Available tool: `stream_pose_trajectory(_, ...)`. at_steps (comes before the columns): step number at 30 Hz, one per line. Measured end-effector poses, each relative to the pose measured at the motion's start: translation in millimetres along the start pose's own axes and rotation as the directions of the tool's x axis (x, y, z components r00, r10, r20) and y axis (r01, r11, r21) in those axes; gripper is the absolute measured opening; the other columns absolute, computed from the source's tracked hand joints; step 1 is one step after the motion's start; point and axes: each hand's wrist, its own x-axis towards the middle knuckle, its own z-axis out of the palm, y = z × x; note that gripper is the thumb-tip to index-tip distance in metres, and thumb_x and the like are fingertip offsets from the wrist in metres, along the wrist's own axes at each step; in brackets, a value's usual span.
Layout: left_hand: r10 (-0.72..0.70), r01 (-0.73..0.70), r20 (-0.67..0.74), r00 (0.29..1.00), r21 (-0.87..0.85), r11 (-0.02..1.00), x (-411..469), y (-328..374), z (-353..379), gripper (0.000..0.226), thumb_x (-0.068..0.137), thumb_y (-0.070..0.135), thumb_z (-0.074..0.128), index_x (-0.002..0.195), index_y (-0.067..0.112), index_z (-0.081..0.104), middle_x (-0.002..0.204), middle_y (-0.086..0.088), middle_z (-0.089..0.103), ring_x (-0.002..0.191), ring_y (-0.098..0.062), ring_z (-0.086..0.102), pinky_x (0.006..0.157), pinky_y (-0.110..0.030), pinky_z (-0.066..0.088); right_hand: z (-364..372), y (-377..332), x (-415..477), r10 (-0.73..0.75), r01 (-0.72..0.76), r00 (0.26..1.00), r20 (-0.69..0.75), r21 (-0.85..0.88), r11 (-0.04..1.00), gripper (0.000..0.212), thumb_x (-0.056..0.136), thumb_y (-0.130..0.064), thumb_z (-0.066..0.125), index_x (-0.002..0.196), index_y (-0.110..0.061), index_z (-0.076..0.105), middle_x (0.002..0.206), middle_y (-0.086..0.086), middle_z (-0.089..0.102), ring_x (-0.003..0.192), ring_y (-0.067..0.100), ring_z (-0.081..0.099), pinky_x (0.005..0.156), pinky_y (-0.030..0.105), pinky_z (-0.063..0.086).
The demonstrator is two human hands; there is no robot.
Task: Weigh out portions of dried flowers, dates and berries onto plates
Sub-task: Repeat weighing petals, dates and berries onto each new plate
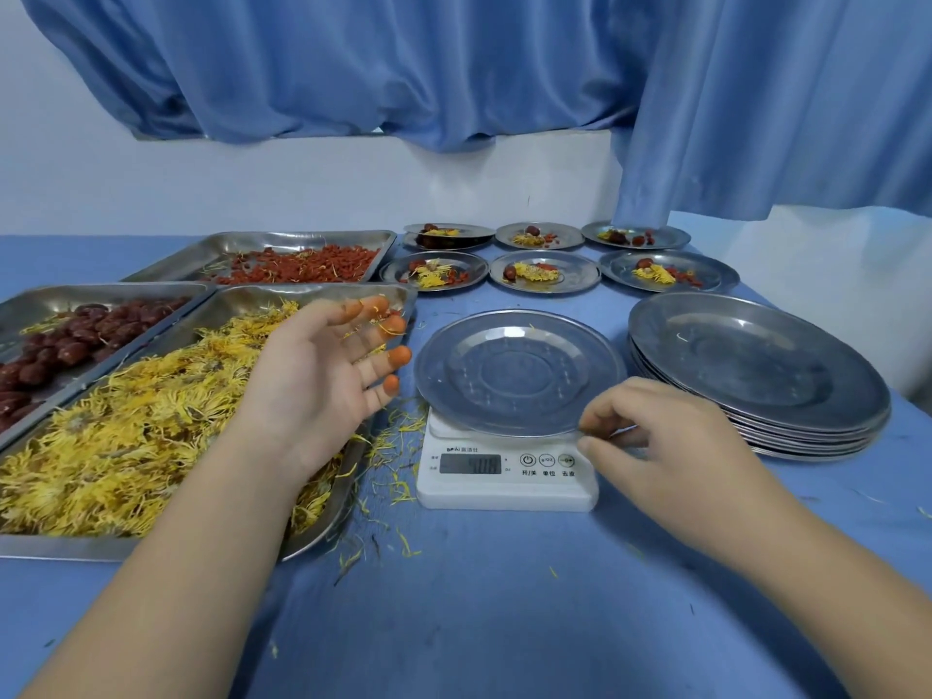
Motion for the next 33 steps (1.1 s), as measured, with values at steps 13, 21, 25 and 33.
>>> stream_pose_trajectory(13, 0.008, -0.007, -0.047, 0.999, 0.022, 1.000, -3.3, 2.8, 1.4, 0.018, 0.092, 0.027, 0.045, 0.098, 0.017, 0.060, 0.085, 0.000, 0.067, 0.069, -0.017, 0.061, 0.062, -0.027, 0.044, -8.1, 3.0, -9.8, 0.028, -0.021, 0.970, 0.240, -0.032, 0.999, 0.005, 0.082, -0.041, 0.062, 0.085, -0.038, 0.062, 0.071, -0.019, 0.062, 0.064, 0.005, 0.056, 0.054, 0.019, 0.042)
stream_pose_trajectory(21, 0.022, -0.020, -0.044, 0.999, 0.054, 0.998, -5.0, 0.8, 5.3, 0.019, 0.093, 0.027, 0.044, 0.098, 0.018, 0.061, 0.084, 0.001, 0.066, 0.068, -0.016, 0.062, 0.062, -0.027, 0.043, -3.7, 6.1, -12.9, 0.088, -0.030, 0.928, 0.362, -0.164, 0.986, 0.022, 0.081, -0.057, 0.049, 0.098, -0.044, 0.051, 0.066, -0.021, 0.061, 0.063, 0.004, 0.055, 0.055, 0.029, 0.047)
stream_pose_trajectory(25, 0.027, -0.025, -0.050, 0.998, 0.055, 0.998, -5.8, 1.4, 6.8, 0.019, 0.093, 0.027, 0.045, 0.097, 0.018, 0.061, 0.081, 0.002, 0.067, 0.068, -0.017, 0.062, 0.062, -0.027, 0.044, -1.3, 4.7, -12.9, 0.107, -0.046, 0.928, 0.356, -0.176, 0.983, 0.025, 0.079, -0.059, 0.046, 0.098, -0.043, 0.049, 0.070, -0.026, 0.058, 0.058, 0.008, 0.054, 0.055, 0.030, 0.048)
stream_pose_trajectory(33, 0.039, -0.036, -0.033, 0.999, 0.077, 0.996, -7.7, 3.1, 8.1, 0.019, 0.093, 0.026, 0.045, 0.096, 0.018, 0.062, 0.081, 0.002, 0.066, 0.068, -0.016, 0.060, 0.062, -0.027, 0.043, 4.9, -3.0, -16.4, 0.097, 0.013, 0.954, 0.283, -0.362, 0.932, 0.037, 0.080, -0.067, 0.035, 0.102, -0.038, 0.042, 0.060, -0.012, 0.049, 0.060, 0.004, 0.049, 0.054, 0.028, 0.044)
